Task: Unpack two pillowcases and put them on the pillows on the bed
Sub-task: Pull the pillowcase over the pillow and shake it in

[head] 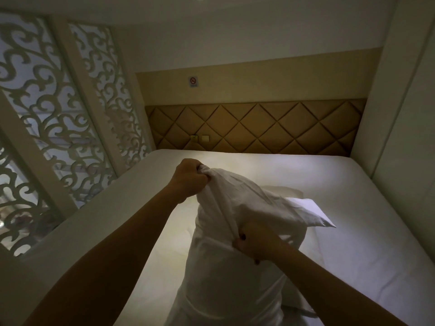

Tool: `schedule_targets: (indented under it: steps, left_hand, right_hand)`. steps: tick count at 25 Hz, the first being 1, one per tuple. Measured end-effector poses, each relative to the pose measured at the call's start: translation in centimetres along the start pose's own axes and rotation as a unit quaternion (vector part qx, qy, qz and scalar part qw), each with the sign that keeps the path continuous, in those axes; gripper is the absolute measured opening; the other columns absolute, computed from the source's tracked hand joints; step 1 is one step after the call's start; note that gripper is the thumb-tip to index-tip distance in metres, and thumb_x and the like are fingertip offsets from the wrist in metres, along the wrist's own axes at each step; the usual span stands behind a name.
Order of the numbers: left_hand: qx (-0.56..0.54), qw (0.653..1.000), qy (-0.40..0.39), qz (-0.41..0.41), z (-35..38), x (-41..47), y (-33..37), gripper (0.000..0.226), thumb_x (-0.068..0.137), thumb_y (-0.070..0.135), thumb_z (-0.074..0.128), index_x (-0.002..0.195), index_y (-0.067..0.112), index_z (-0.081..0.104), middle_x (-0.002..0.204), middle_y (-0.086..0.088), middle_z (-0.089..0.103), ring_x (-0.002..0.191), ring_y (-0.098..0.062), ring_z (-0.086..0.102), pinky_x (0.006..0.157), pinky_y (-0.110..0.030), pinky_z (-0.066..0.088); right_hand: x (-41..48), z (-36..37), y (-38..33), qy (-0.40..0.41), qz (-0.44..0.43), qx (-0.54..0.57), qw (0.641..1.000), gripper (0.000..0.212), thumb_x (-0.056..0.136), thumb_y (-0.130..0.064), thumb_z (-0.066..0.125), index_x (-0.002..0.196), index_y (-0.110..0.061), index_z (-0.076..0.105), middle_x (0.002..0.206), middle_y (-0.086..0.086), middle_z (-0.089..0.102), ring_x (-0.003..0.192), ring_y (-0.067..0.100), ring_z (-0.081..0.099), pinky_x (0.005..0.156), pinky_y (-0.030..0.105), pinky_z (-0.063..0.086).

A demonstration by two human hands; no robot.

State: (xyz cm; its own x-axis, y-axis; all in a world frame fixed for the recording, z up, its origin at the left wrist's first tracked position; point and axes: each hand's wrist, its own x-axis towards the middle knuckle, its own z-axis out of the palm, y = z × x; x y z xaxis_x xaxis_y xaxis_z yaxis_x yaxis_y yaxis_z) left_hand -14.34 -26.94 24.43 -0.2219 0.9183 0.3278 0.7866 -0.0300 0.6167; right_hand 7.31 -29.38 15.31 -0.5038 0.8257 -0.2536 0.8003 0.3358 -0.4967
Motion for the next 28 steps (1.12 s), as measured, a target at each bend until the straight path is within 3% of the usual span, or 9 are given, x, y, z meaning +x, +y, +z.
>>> schedule_targets:
  steps: [3,5,7,8,13,17,20,24,28]
  left_hand:
    - [-0.005,1.0,-0.011,0.017,-0.2,-0.7,0.1,0.013,0.089,0.014,0.064,0.082,0.003,0.065,0.071,-0.007,0.059,0.07,-0.02,0.059,0.068,-0.031,0.052]
    - [-0.004,0.999,-0.017,0.027,-0.1,-1.0,0.4,0.012,0.089,0.015,0.065,0.088,0.002,0.065,0.075,-0.008,0.06,0.074,-0.021,0.06,0.071,-0.03,0.053]
    - [-0.01,0.999,-0.025,0.039,0.1,-1.4,0.9,0.01,0.088,0.014,0.065,0.091,0.004,0.065,0.076,-0.005,0.06,0.075,-0.018,0.06,0.07,-0.025,0.052]
    - [-0.013,0.998,-0.032,0.047,0.1,-1.6,1.2,0.01,0.088,0.014,0.066,0.092,0.004,0.065,0.077,-0.004,0.061,0.075,-0.017,0.06,0.07,-0.024,0.052]
    - [-0.023,0.991,-0.057,0.116,0.2,-2.9,2.3,0.017,0.086,0.016,0.071,0.099,0.006,0.067,0.085,-0.004,0.066,0.079,-0.014,0.063,0.068,-0.019,0.052]
    - [-0.126,0.987,-0.051,0.092,0.4,-4.4,1.5,0.032,0.082,0.019,0.077,0.109,0.01,0.062,0.093,-0.003,0.067,0.084,-0.016,0.066,0.074,-0.024,0.058]
    - [-0.193,0.979,-0.029,0.055,1.6,-6.3,0.1,0.017,0.088,0.021,0.072,0.1,0.012,0.065,0.089,-0.003,0.068,0.082,-0.018,0.067,0.075,-0.029,0.06]
    - [-0.146,0.988,0.009,0.059,2.6,-6.8,-0.9,0.017,0.09,0.022,0.069,0.076,0.013,0.069,0.068,0.004,0.066,0.064,-0.011,0.062,0.062,-0.022,0.052]
    - [-0.064,0.992,-0.082,0.074,3.1,-7.0,-2.0,0.023,0.09,0.022,0.069,0.074,0.006,0.072,0.066,-0.005,0.067,0.063,-0.021,0.062,0.064,-0.036,0.054]
  right_hand:
    - [-0.8,-3.6,-2.3,-0.088,0.03,-0.026,0.995,0.033,0.09,-0.045,0.064,0.092,-0.012,0.062,0.075,0.003,0.068,0.061,0.016,0.068,0.064,0.03,0.06]
    - [-0.9,-6.3,-4.1,0.078,-0.04,-0.066,0.994,0.032,0.092,-0.043,0.064,0.093,-0.011,0.063,0.077,0.002,0.066,0.069,0.017,0.066,0.073,0.03,0.057]
    - [-0.7,-8.9,-5.6,0.279,-0.133,-0.035,0.95,0.026,0.092,-0.038,0.063,0.095,-0.012,0.062,0.083,0.001,0.063,0.076,0.018,0.061,0.073,0.029,0.051]
    - [-0.4,-9.7,-6.0,0.303,-0.168,-0.01,0.938,0.028,0.092,-0.038,0.062,0.101,-0.011,0.063,0.089,0.002,0.063,0.081,0.02,0.061,0.073,0.029,0.05]
    - [1.5,-8.3,-5.9,0.145,-0.162,-0.127,0.968,0.043,0.093,-0.039,0.062,0.122,-0.008,0.062,0.111,0.009,0.066,0.098,0.025,0.062,0.085,0.03,0.045]
    - [2.0,-8.0,-4.5,0.172,-0.166,0.029,0.97,0.024,0.089,-0.028,0.069,0.094,-0.005,0.072,0.081,0.004,0.063,0.074,0.019,0.057,0.065,0.022,0.04]
    - [2.0,-7.7,-3.8,0.178,-0.182,0.079,0.964,0.019,0.09,-0.023,0.068,0.083,-0.006,0.073,0.07,0.0,0.062,0.065,0.015,0.058,0.062,0.024,0.042]
    - [2.5,-7.6,-2.9,0.2,-0.188,0.095,0.957,0.019,0.089,-0.023,0.07,0.078,-0.007,0.072,0.064,-0.002,0.062,0.063,0.014,0.058,0.065,0.034,0.051]
    - [2.6,-7.1,-2.3,0.218,-0.204,0.098,0.949,0.016,0.086,-0.019,0.071,0.08,-0.005,0.075,0.07,0.008,0.068,0.067,0.022,0.062,0.069,0.042,0.054]
